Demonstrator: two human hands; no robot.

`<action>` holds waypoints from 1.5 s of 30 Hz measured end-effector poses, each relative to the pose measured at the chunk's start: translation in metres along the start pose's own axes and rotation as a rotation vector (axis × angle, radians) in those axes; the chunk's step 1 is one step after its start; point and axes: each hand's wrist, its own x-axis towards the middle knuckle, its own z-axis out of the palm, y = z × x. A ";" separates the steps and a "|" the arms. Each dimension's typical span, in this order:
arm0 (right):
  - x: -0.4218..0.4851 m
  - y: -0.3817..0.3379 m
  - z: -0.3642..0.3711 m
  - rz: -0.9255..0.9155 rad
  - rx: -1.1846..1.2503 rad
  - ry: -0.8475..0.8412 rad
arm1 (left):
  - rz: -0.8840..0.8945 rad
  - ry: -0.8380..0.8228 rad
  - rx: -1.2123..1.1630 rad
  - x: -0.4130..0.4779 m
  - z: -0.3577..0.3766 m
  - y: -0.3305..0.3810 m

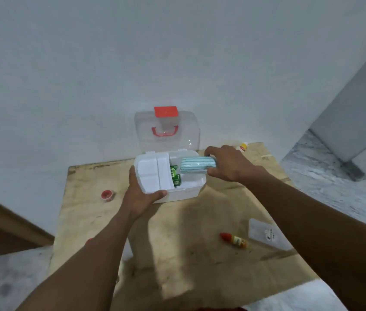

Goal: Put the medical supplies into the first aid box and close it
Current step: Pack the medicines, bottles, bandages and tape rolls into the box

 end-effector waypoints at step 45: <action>0.061 -0.062 0.000 -0.096 -0.243 -0.256 | 0.064 0.108 0.019 -0.001 0.008 0.008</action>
